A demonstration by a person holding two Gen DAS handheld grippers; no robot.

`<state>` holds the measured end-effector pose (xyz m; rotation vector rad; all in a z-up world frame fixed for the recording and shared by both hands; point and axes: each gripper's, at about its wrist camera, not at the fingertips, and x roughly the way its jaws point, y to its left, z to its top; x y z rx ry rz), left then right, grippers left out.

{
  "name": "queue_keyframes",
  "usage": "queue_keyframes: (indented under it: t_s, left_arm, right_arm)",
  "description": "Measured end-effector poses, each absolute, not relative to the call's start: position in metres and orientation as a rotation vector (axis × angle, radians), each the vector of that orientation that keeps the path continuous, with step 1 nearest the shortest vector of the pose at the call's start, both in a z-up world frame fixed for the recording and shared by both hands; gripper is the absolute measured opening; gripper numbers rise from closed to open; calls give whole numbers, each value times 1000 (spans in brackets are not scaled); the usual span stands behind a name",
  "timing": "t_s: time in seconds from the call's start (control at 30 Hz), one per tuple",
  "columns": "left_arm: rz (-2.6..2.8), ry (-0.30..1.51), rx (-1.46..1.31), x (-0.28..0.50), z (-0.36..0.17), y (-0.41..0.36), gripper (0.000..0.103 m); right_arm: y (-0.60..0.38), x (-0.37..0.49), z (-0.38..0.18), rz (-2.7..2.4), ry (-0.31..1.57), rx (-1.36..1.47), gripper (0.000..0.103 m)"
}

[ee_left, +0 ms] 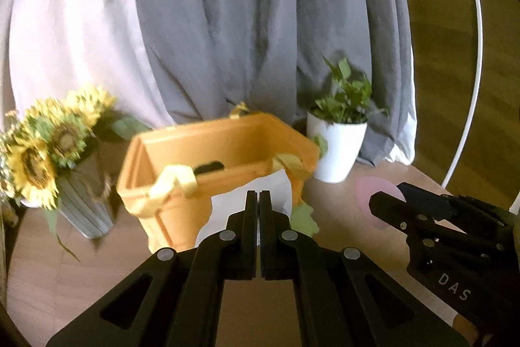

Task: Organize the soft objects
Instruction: 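Carry the white tissue and pink egg sponge with both tools over the crate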

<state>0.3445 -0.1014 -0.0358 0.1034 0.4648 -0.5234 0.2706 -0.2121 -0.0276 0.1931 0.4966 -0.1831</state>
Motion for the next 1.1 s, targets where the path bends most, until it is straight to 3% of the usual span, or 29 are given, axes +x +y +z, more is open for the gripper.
queue_keyframes:
  t_s: [0.53,1.1]
  left_arm:
    - [-458,356,81,373,15,-90,3]
    - [-391,334,82,433,30,-93,3]
  right_arm:
    - [-201,309,16,-116,394,144,34]
    - [-206,376,41,-48,360,104,34]
